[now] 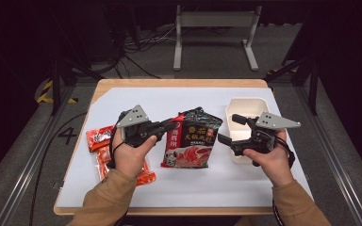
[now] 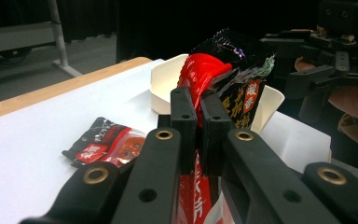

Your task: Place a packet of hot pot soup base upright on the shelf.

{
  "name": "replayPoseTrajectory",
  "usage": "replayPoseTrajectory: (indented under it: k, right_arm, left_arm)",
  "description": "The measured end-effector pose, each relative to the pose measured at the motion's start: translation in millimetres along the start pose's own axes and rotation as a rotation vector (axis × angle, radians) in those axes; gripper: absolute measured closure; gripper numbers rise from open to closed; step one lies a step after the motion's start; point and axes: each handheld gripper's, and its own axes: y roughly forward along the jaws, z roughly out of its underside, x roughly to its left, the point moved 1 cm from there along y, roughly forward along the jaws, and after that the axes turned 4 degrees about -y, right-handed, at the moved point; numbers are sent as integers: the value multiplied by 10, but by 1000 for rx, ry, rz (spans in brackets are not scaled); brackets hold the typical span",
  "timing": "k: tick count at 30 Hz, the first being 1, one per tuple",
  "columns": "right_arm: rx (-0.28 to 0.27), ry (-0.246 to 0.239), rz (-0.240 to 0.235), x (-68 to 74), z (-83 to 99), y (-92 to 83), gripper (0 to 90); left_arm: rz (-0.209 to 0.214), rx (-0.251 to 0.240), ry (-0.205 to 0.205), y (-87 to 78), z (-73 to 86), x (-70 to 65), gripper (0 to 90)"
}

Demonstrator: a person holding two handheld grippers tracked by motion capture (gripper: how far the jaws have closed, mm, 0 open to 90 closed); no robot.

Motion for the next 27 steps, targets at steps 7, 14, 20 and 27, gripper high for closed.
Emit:
replayPoseTrajectory:
  k: [7, 14, 20, 27]
  right_arm:
    - [-5, 10, -30, 62, -7, 91, 245]
    - [54, 8, -82, 113, -22, 178, 357]
    - [73, 15, -108, 127, -23, 207, 442]
    - [137, 10, -159, 109, -66, 201, 688]
  left_arm:
    - [9, 0, 7, 54, 18, -58, 870]
    - [20, -6, 8, 90, 31, -101, 870]
    - [26, -1, 8, 109, 47, -135, 870]
    - [23, -4, 19, 123, 57, -164, 870]
